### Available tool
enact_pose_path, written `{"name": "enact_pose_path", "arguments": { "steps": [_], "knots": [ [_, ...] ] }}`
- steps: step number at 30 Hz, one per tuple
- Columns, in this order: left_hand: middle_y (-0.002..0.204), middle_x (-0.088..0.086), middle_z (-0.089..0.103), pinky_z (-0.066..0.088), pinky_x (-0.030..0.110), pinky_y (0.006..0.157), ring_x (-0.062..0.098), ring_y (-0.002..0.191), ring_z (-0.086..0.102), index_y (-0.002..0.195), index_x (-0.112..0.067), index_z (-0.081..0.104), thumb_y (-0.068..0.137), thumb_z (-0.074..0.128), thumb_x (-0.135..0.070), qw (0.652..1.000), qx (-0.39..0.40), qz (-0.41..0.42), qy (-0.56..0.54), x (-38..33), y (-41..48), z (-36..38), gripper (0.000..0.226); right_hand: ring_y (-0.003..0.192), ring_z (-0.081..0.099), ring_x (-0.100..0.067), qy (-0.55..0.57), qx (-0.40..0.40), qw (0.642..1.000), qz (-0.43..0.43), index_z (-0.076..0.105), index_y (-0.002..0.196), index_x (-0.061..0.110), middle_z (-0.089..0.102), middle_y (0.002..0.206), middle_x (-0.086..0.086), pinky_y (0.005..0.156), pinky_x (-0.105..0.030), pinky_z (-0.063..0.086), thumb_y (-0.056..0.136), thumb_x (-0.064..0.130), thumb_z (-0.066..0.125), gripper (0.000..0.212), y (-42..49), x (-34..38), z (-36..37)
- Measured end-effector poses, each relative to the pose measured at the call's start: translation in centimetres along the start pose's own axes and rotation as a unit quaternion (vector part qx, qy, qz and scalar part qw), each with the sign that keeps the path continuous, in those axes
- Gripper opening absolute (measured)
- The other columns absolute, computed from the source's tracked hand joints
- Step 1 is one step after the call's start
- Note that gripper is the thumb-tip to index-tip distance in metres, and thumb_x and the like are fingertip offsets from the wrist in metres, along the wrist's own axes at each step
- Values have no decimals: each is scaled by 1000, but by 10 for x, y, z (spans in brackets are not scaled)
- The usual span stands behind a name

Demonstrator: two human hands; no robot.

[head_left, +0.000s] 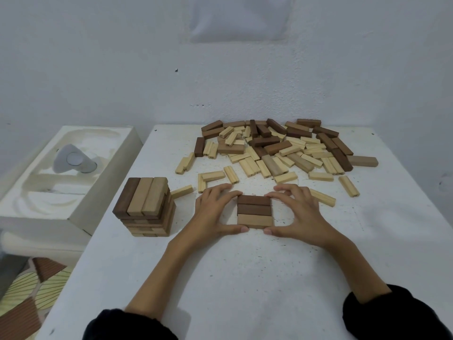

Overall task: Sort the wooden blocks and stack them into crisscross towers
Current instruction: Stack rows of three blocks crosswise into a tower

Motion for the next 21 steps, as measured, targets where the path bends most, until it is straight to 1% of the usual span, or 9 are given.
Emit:
{"name": "enact_pose_path", "arguments": {
  "steps": [2, 4, 7, 9, 11, 13, 16, 19, 21],
  "knots": [
    [146, -10, 28, 12, 29, 105, 7, 135, 13, 137, -37, 39, 66, 66, -66, 1000, 0, 5, -3, 2, 1, 0, 81, 115, 17, 3, -5, -9, 1000, -6, 45, 128, 40, 27, 126, 22, 94, -25, 16, 55, 69, 62, 80, 0, 0, 0],
    [144, -11, 29, 12, 28, 103, 6, 134, 14, 136, -38, 40, 64, 63, -69, 1000, -2, 10, -2, 3, 1, 0, 81, 114, 18, 2, 2, -13, 1000, -10, 46, 126, 40, 29, 124, 22, 94, -26, 18, 55, 68, 63, 78, -1, -1, 1],
    [142, -12, 32, 14, 29, 103, 6, 132, 17, 133, -38, 42, 60, 55, -74, 1000, -6, 16, -12, 2, 2, 0, 83, 113, 20, 1, 16, -16, 1000, -11, 42, 119, 47, 31, 122, 21, 94, -27, 20, 55, 68, 65, 71, -1, -1, 0],
    [139, -13, 34, 16, 30, 102, 4, 131, 19, 129, -41, 42, 59, 57, -73, 999, -10, 21, -24, 1, 1, -1, 78, 114, 21, 0, 28, -20, 999, -13, 40, 116, 49, 32, 122, 20, 95, -29, 23, 54, 67, 66, 70, -2, -1, 0],
    [136, -15, 37, 19, 32, 101, 3, 129, 21, 124, -46, 42, 58, 61, -71, 999, -26, 31, -31, -2, 0, -3, 73, 115, 23, -1, 41, -22, 999, -17, 42, 116, 48, 34, 122, 20, 96, -30, 25, 52, 70, 65, 72, -4, 0, -1],
    [134, -18, 40, 22, 33, 102, 3, 128, 24, 120, -46, 44, 56, 64, -69, 997, -44, 37, -42, -5, -1, -4, 71, 117, 24, -2, 50, -29, 998, -21, 45, 117, 46, 35, 123, 19, 96, -30, 25, 50, 73, 61, 75, -7, 1, -4],
    [131, -17, 43, 26, 32, 103, 5, 127, 28, 115, -47, 46, 55, 68, -66, 994, -63, 52, -71, -8, -2, -6, 67, 119, 25, -3, 64, -40, 997, -25, 51, 120, 40, 37, 125, 18, 98, -30, 25, 49, 73, 62, 78, -11, 6, -10],
    [130, -16, 45, 27, 28, 104, 10, 127, 32, 113, -47, 46, 55, 70, -62, 990, -74, 69, -96, -12, -3, -9, 65, 118, 25, 0, 80, -49, 995, -33, 49, 117, 43, 37, 122, 23, 98, -30, 25, 49, 72, 63, 75, -15, 15, -19],
    [129, -13, 47, 26, 19, 103, 14, 125, 35, 114, -42, 48, 55, 71, -61, 988, -84, 83, -99, -18, -3, -16, 66, 118, 25, 4, 98, -69, 992, -45, 46, 114, 49, 35, 122, 29, 98, -30, 25, 50, 71, 64, 71, -18, 23, -28]
  ]
}}
Point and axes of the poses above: each hand's wrist, its own y-axis towards the middle knuckle, its own z-axis out of the palm, x = y × z, the point moved 2 cm from there along y, towards the middle knuckle
